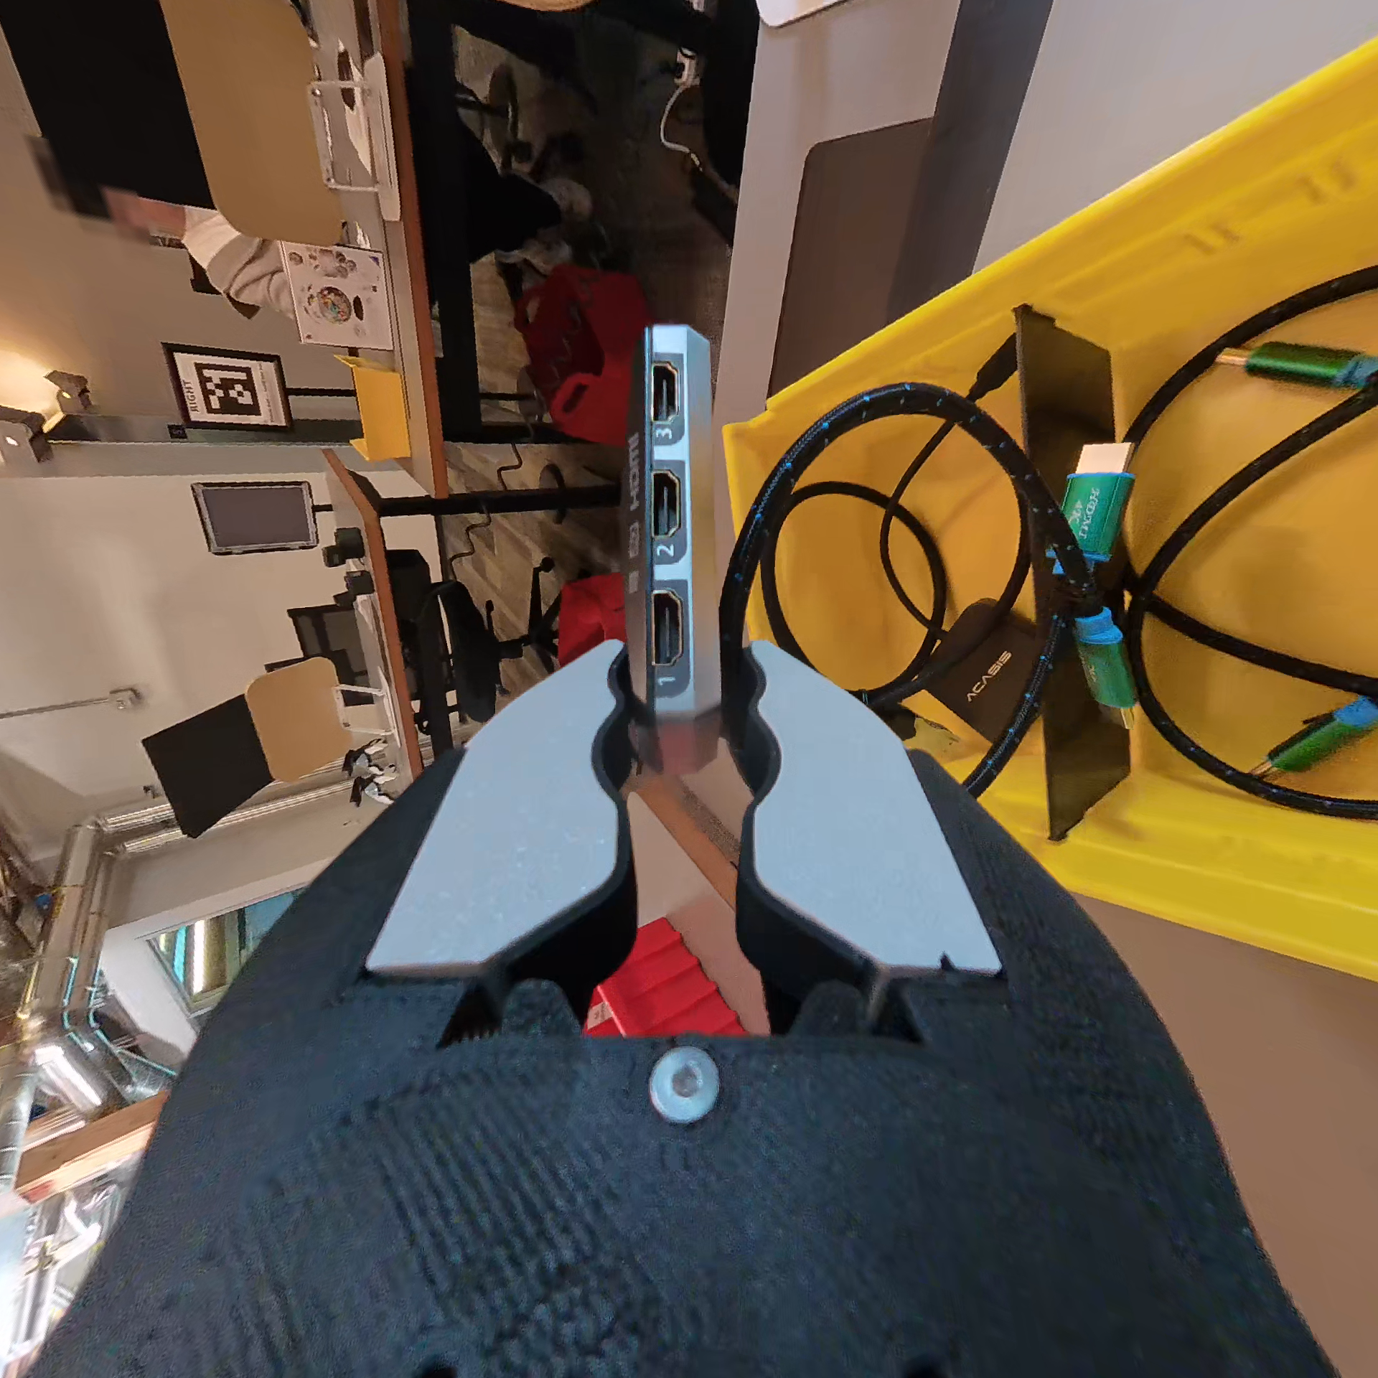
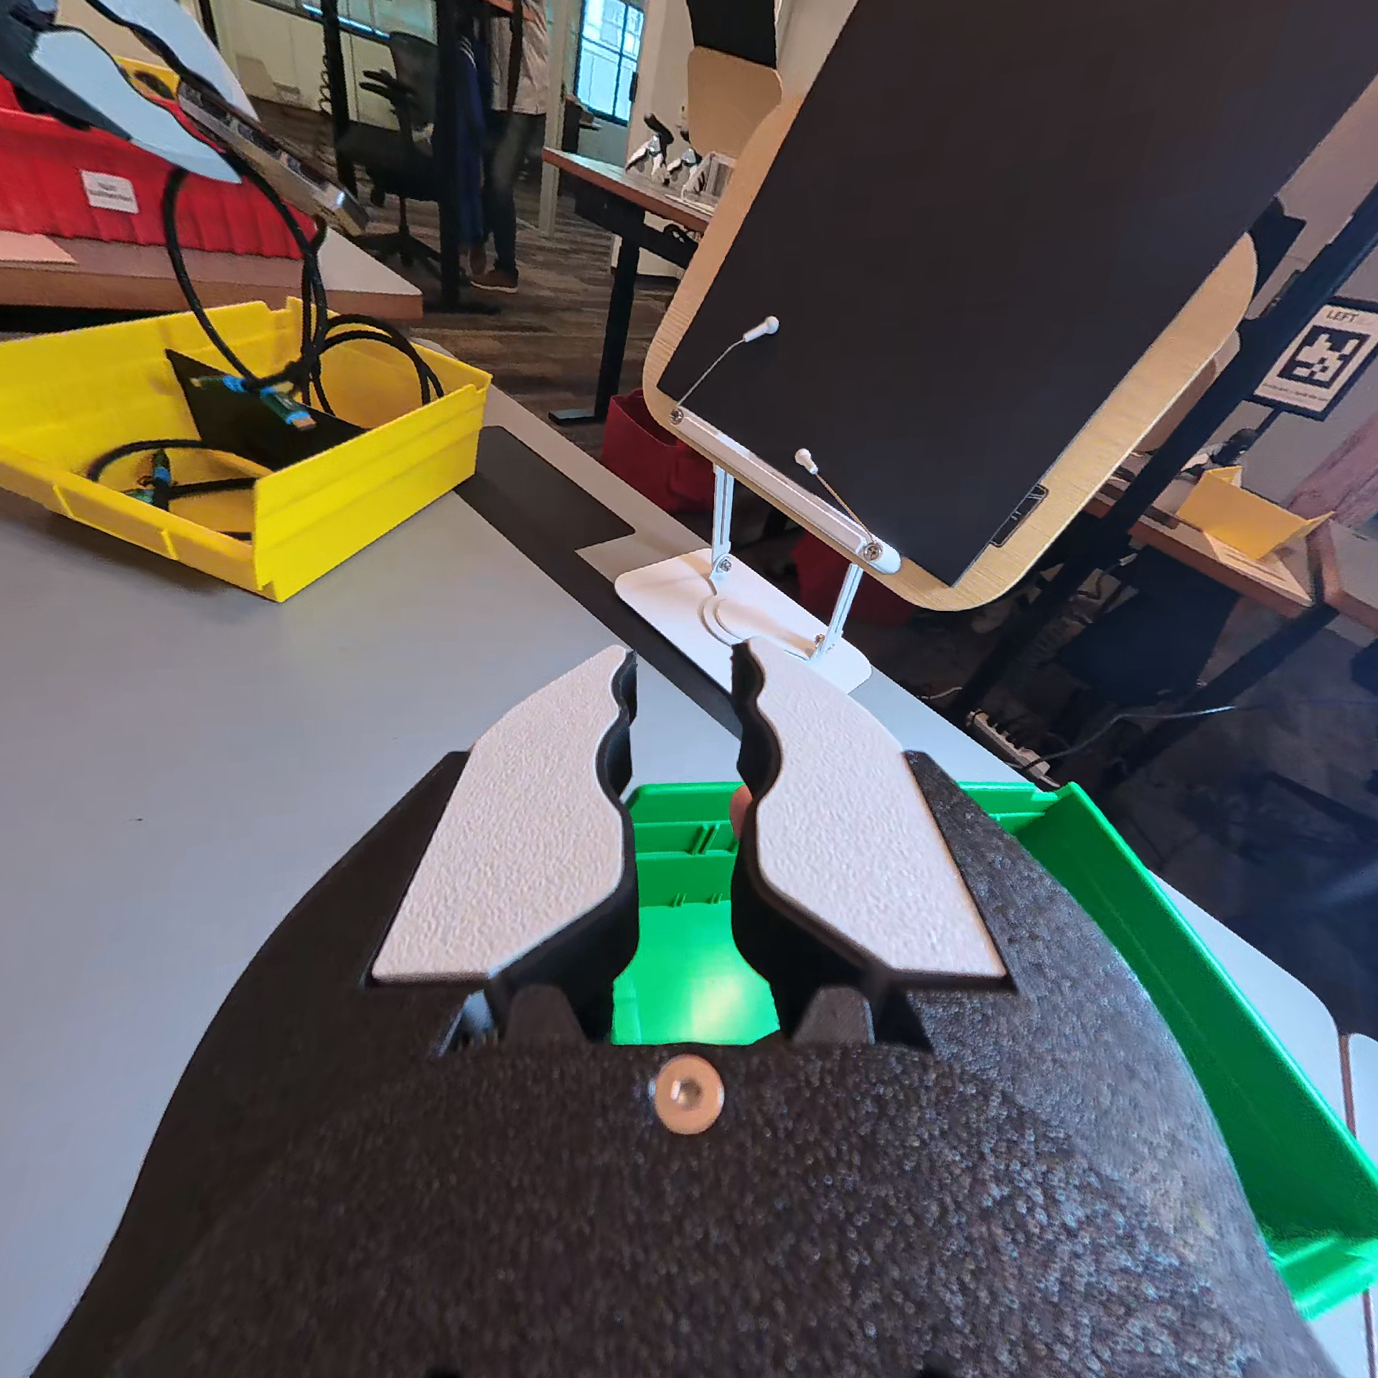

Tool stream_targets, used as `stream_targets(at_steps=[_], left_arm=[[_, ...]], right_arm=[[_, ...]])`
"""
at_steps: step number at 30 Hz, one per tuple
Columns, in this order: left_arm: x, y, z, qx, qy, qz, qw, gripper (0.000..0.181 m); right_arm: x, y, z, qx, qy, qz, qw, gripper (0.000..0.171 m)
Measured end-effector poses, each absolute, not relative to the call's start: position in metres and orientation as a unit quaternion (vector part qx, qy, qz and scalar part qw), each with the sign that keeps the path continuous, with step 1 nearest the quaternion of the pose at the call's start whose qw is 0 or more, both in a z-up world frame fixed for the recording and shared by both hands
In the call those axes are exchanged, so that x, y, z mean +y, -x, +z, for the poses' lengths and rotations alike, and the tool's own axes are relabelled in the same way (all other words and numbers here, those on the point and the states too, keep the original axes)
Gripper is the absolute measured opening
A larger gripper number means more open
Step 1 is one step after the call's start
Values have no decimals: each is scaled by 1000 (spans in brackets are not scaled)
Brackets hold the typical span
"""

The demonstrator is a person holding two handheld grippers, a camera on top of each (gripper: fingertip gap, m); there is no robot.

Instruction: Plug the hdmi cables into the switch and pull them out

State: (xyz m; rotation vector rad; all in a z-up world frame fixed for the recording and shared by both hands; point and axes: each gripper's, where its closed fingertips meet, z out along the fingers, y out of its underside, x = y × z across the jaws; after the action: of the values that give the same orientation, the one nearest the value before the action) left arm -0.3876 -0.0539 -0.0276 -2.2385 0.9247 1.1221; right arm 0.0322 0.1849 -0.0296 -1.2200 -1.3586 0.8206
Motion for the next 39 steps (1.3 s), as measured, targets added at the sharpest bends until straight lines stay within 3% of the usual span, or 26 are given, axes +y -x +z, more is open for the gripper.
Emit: stream_targets(at_steps=[14,19,23,28,31,33,39], left_arm=[[-38,374,-112,342,845,338,235,34],[-48,362,-149,310,906,238,161,64],[-40,335,-140,297,916,164,216,52],[-57,278,-111,230,939,-78,245,51],[-36,318,-92,221,927,52,298,43],[-28,358,-92,233,914,188,274,43],[-30,413,-143,451,773,446,-13,52]], right_arm=[[181,-23,-45,-588,516,342,521,24],[178,-21,-49,-596,515,337,515,24],[177,-24,-47,-600,510,336,517,24],[179,-26,-45,-592,514,348,514,24],[180,-25,-46,-591,515,351,512,24],[178,-24,-48,-592,515,352,510,24],[178,-21,-54,-601,516,340,507,24]])
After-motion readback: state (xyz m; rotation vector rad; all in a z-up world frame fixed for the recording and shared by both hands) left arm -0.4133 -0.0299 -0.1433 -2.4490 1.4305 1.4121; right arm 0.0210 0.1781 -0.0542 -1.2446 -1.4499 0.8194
